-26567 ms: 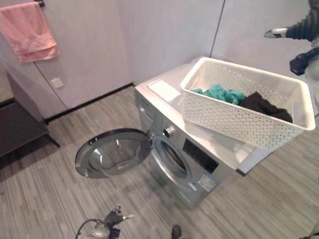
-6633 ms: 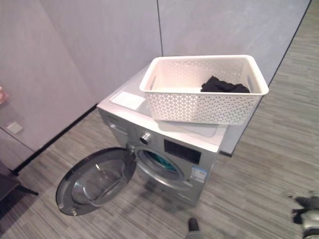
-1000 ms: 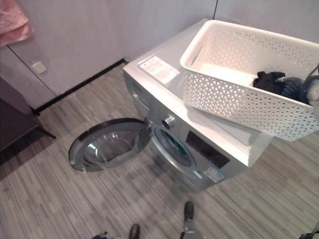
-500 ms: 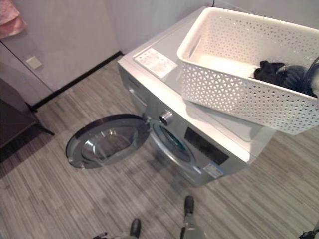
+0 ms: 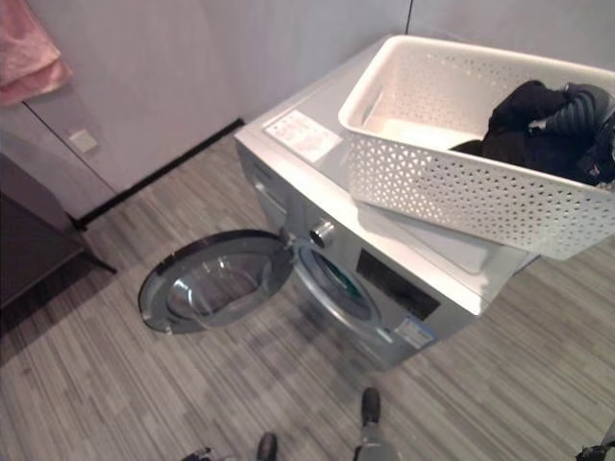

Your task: Grab the laundry basket,head to the washer,open it,put in the laundry and shut it.

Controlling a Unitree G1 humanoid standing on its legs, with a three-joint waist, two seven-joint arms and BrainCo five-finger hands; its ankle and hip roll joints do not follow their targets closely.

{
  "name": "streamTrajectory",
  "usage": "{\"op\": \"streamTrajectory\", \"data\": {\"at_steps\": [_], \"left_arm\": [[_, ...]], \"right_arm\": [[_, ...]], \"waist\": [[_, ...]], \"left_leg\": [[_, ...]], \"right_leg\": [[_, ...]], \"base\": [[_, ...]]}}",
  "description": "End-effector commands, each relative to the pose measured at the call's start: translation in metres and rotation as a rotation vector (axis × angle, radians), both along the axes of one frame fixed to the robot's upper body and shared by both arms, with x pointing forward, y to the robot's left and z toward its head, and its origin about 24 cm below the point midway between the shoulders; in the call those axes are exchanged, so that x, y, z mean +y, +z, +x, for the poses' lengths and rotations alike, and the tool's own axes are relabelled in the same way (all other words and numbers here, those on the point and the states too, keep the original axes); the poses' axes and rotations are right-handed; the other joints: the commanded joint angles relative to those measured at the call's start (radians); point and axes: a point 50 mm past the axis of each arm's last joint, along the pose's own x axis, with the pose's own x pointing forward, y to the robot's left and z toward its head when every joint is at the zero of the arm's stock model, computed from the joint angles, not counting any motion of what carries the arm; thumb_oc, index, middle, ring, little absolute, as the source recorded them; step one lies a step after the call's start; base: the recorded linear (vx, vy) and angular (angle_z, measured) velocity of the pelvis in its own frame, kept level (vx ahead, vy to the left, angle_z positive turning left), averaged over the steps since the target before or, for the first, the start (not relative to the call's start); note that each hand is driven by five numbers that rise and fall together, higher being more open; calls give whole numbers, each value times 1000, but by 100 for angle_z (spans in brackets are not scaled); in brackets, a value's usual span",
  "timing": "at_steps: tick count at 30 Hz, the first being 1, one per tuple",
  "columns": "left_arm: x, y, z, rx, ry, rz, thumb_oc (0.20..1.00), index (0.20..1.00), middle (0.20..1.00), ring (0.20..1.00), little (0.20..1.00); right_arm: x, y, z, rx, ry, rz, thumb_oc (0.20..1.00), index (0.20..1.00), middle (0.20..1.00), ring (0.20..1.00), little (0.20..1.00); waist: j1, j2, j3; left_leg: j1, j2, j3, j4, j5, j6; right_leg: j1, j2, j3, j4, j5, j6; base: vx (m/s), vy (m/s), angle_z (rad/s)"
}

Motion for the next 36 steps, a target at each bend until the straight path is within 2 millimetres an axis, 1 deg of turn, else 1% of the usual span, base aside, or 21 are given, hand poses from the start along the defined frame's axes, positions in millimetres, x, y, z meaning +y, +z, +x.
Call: {"op": "streamTrajectory", "data": {"at_steps": [1, 2, 3, 8, 11, 12, 13, 16, 17, 18, 19, 23, 28, 33, 36], "left_arm": [[33, 5, -11, 60, -36, 121, 1000, 1000, 1000, 1000, 1000], [34, 5, -11, 60, -36, 122, 1000, 1000, 1000, 1000, 1000], [37, 6, -13, 69, -37, 135, 1000, 1000, 1000, 1000, 1000], [37, 6, -15, 79, -36, 138, 1000, 1000, 1000, 1000, 1000], [38, 6, -17, 81, -47, 145, 1000, 1000, 1000, 1000, 1000], [37, 6, -15, 74, -59, 147, 1000, 1000, 1000, 1000, 1000], [37, 6, -15, 74, -59, 147, 1000, 1000, 1000, 1000, 1000], [36, 6, -11, 61, -69, 154, 1000, 1000, 1000, 1000, 1000], [37, 7, -10, 58, -73, 160, 1000, 1000, 1000, 1000, 1000], [38, 7, -8, 58, -83, 168, 1000, 1000, 1000, 1000, 1000], [37, 7, -8, 57, -83, 166, 1000, 1000, 1000, 1000, 1000], [38, 7, -7, 57, -90, 176, 1000, 1000, 1000, 1000, 1000], [36, 7, -5, 52, -96, 186, 1000, 1000, 1000, 1000, 1000], [38, 7, -8, 60, -92, 204, 1000, 1000, 1000, 1000, 1000], [38, 7, -9, 62, -94, 207, 1000, 1000, 1000, 1000, 1000]], "right_arm": [[3, 32, -8, -264, 37, 78, 200, 200, 200, 200, 200], [2, 32, -9, -264, 36, 79, 200, 200, 200, 200, 200], [2, 41, -13, -323, 41, 92, 200, 200, 200, 200, 200], [2, 48, -19, -406, 41, 94, 200, 200, 200, 200, 200], [1, 57, -24, -476, 27, 84, 200, 200, 200, 200, 200], [1, 66, -27, -524, 10, 73, 200, 200, 200, 200, 200], [1, 66, -27, -524, 10, 73, 200, 200, 200, 200, 200], [2, 85, -34, -608, -30, 23, 200, 200, 200, 200, 200], [2, 93, -37, -640, -46, 9, 200, 200, 200, 200, 200], [5, 105, -40, -685, -69, -10, 200, 200, 200, 200, 200], [5, 106, -40, -686, -68, -12, 200, 200, 200, 200, 200], [9, 123, -44, -737, -112, -41, 200, 200, 200, 200, 200], [18, 147, -56, -869, -112, -52, 200, 200, 200, 200, 200], [17, 156, -72, -981, -104, -61, 200, 200, 200, 200, 200], [19, 157, -76, -1014, -82, -58, 200, 200, 200, 200, 200]], "waist": [[-3, -117, -41], [-3, -118, -41], [-3, -121, -49], [-3, -126, -61], [1, -127, -69], [3, -128, -70], [3, -128, -70], [6, -128, -75], [7, -130, -77], [8, -131, -81], [8, -129, -80], [10, -134, -88], [9, -137, -92], [5, -137, -99], [3, -136, -99]], "left_leg": [[65, 26, 17, -30, 133, -4], [66, 26, 17, -30, 133, -4], [73, 28, 17, -30, 127, -3], [85, 30, 18, -30, 115, -1], [88, 30, 17, -30, 108, 2], [90, 30, 16, -30, 107, 4], [90, 30, 16, -30, 107, 4], [94, 29, 14, -30, 101, 8], [95, 28, 13, -30, 98, 9], [98, 26, 11, -30, 92, 11], [98, 26, 12, -30, 92, 11], [104, 21, 11, -30, 84, 16], [109, 17, 8, -30, 77, 20], [115, 11, 9, -30, 65, 24], [119, 9, 10, -30, 59, 26]], "right_leg": [[101, -55, 86, 1, -107, 71], [101, -55, 86, 1, -108, 71], [110, -55, 83, 3, -110, 70], [125, -53, 78, 6, -116, 69], [132, -52, 77, 6, -119, 67], [135, -52, 76, 6, -119, 67], [135, -52, 76, 6, -119, 67], [139, -53, 76, 8, -121, 67], [141, -53, 75, 8, -121, 67], [145, -54, 76, 8, -121, 68], [145, -54, 77, 8, -122, 68], [149, -56, 77, 9, -120, 69], [158, -58, 80, 8, -122, 70], [163, -62, 78, 9, -124, 72], [164, -63, 81, 10, -123, 72]], "base": [[4, 0, 5], [0, 0, 0], [0, 0, 0], [0, 0, 0], [0, 0, 0], [0, 0, 0], [0, 0, 0], [0, 0, 0], [0, 0, 0], [0, 0, 0], [0, 0, 0], [0, 0, 0], [0, 0, 0], [0, 0, 0], [0, 0, 0]]}}
